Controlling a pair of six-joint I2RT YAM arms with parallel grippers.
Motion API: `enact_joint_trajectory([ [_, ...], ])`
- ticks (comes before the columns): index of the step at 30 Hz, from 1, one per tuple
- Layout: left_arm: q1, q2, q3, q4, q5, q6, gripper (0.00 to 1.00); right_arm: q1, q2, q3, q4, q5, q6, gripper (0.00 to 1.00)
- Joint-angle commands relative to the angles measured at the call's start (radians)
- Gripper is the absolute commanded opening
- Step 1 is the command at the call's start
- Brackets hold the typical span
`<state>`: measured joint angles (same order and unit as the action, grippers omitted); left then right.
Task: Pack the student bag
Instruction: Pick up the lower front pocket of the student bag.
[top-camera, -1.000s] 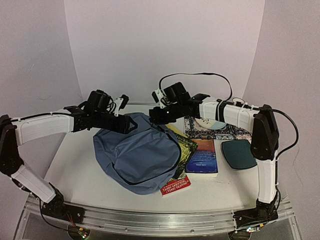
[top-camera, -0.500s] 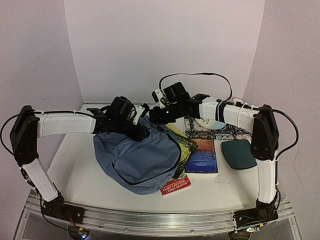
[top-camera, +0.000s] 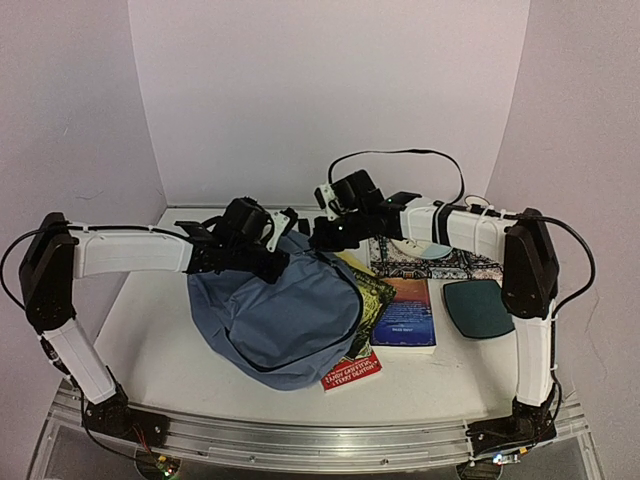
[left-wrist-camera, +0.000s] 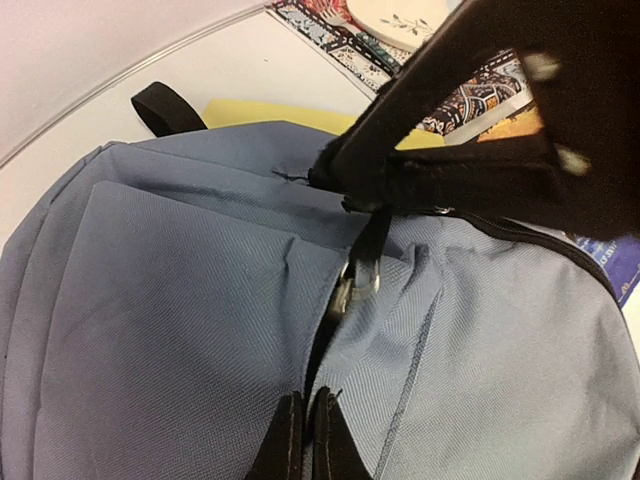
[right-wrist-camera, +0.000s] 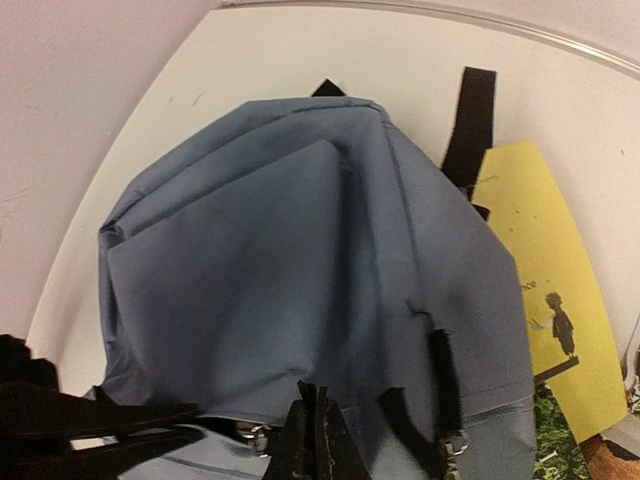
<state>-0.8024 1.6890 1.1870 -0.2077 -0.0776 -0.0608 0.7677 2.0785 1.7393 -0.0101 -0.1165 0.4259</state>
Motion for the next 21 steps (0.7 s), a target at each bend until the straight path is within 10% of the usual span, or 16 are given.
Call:
enact_joint_trajectory([
  [1,-0.003,-0.149,-0.063,0.004,-0.069,-0.041,0.00,-0.088,-0.033,-0.033,0.010,0.112,0.036,0.00],
  [14,0.001,-0.239,-0.120,-0.004,-0.079,-0.126,0.00,-0.120,0.069,0.100,-0.020,-0.146,0.083,0.00],
  [21,0.024,-0.226,-0.087,-0.006,-0.041,-0.093,0.00,-0.122,-0.042,0.038,-0.061,-0.167,-0.004,0.32],
])
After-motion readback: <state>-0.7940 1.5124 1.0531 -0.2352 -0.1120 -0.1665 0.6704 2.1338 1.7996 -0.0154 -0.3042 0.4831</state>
